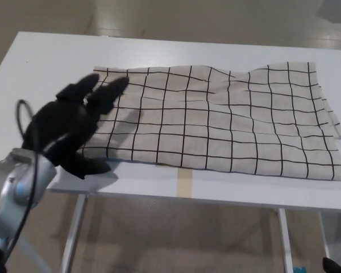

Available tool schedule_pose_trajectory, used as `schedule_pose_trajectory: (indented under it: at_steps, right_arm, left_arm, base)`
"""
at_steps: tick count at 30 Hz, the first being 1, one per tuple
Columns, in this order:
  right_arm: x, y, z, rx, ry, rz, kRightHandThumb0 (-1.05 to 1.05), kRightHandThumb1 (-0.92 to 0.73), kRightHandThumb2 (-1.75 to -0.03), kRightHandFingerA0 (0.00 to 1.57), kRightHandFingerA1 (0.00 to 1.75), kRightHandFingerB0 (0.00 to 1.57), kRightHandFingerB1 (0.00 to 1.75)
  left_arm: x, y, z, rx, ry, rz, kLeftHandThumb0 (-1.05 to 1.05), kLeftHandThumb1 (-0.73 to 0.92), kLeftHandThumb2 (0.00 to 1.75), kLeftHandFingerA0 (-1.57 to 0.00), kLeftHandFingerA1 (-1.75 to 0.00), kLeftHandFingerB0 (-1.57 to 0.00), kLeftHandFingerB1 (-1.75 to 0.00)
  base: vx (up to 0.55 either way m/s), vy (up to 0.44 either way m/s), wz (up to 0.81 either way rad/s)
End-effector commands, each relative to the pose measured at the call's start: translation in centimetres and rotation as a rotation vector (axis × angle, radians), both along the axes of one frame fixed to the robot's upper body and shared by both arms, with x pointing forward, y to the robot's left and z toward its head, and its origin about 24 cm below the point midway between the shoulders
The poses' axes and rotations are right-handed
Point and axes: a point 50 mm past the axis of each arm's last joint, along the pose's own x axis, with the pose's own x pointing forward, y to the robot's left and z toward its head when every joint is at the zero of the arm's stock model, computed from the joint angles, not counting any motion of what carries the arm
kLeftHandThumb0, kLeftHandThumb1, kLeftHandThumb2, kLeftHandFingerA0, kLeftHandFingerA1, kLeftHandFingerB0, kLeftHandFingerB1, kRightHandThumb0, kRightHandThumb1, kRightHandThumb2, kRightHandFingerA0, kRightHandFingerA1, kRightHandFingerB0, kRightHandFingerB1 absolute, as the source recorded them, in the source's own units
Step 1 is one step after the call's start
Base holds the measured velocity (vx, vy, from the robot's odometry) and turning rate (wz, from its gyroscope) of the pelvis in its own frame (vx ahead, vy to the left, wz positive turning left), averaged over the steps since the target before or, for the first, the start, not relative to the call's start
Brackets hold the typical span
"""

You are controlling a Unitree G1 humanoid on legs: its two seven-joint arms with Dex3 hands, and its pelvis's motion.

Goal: Use the left hand to fold a white towel with checkered patterns in half.

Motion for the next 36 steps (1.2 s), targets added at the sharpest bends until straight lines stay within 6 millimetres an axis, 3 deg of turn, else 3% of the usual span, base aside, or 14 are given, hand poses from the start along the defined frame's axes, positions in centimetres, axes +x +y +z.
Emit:
schedule_pose_trajectory:
  at_steps: [1,7,24,25,26,30,31,32,33,34,35,36]
  right_arm:
    - [-0.6,0.0,-0.1,0.023,-0.019,-0.017,-0.44,-0.81,-0.63,0.32,0.47,0.33,0.41]
    - [-0.7,-0.1,-0.2,0.013,-0.014,-0.021,-0.45,-0.80,-0.63,0.33,0.47,0.34,0.41]
    - [-0.8,-0.1,-0.2,0.019,-0.030,-0.023,-0.44,-0.80,-0.63,0.33,0.48,0.35,0.42]
    - [-0.8,-0.1,-0.1,0.015,-0.030,-0.023,-0.45,-0.80,-0.63,0.34,0.49,0.35,0.42]
    - [-0.8,-0.1,-0.1,0.013,-0.030,-0.023,-0.45,-0.80,-0.63,0.34,0.49,0.35,0.42]
    - [-1.1,0.1,-0.3,0.020,-0.019,-0.020,-0.45,-0.80,-0.63,0.34,0.49,0.36,0.42]
    - [-1.1,0.1,-0.3,0.025,-0.019,-0.020,-0.45,-0.80,-0.63,0.34,0.49,0.36,0.42]
    - [-1.0,0.1,-0.3,0.026,-0.018,-0.021,-0.45,-0.80,-0.64,0.34,0.49,0.36,0.43]
    - [-1.0,0.1,-0.3,0.027,-0.017,-0.022,-0.45,-0.80,-0.64,0.34,0.49,0.36,0.43]
    - [-1.0,0.0,-0.3,0.028,-0.016,-0.022,-0.45,-0.80,-0.64,0.34,0.49,0.36,0.43]
    - [-1.0,0.0,-0.3,0.028,-0.015,-0.022,-0.45,-0.80,-0.64,0.34,0.49,0.36,0.43]
    - [-1.1,0.1,-0.3,0.031,-0.016,-0.025,-0.45,-0.81,-0.64,0.34,0.49,0.36,0.43]
  left_arm:
    - [1.1,0.8,-2.9,0.371,0.058,0.068,-0.39,0.46,0.53,0.00,0.00,0.00,-0.09]
    - [1.3,0.5,-4.9,0.428,0.112,0.087,-0.41,0.46,0.54,0.00,0.00,0.00,-0.09]
    - [2.1,-0.6,-6.5,0.505,0.052,0.107,-0.43,0.49,0.55,0.00,0.00,0.00,-0.12]
    - [2.1,-1.0,-6.7,0.505,0.047,0.104,-0.48,0.41,0.68,0.00,-0.01,0.00,-0.14]
    - [2.2,-1.1,-6.8,0.505,0.045,0.103,-0.48,0.41,0.68,0.00,-0.01,0.00,-0.14]
    - [2.1,-1.9,-7.3,0.527,0.031,0.091,-0.46,0.32,0.70,0.00,-0.14,0.00,-0.23]
    - [2.1,-2.1,-7.4,0.538,0.020,0.082,-0.38,0.32,0.74,0.00,-0.28,0.00,-0.33]
    - [2.1,-2.3,-7.4,0.543,0.006,0.076,-0.25,0.48,0.95,0.00,-0.49,0.00,-0.48]
    - [2.1,-2.5,-7.5,0.546,-0.004,0.072,-0.25,0.48,0.95,0.00,-0.49,0.00,-0.48]
    - [2.1,-2.8,-7.7,0.553,-0.025,0.065,-0.37,0.56,0.57,-0.42,-0.38,-0.45,-0.37]
    - [2.0,-3.0,-7.8,0.557,-0.040,0.061,-0.37,0.56,0.57,-0.42,-0.38,-0.45,-0.37]
    - [1.9,-3.3,-8.0,0.566,-0.053,0.053,-0.37,0.56,0.57,-0.52,-0.46,-0.54,-0.48]
  base:
    - [0.00,0.000,0.00]
    - [0.00,0.000,0.00]
    - [0.00,0.000,0.00]
    - [0.00,0.000,0.00]
    - [0.00,0.000,0.00]
    - [0.00,0.000,0.00]
    - [0.00,0.000,0.00]
    - [0.00,0.000,0.00]
    - [0.00,0.000,0.00]
    - [0.00,0.000,0.00]
    - [0.00,0.000,0.00]
    - [0.00,0.000,0.00]
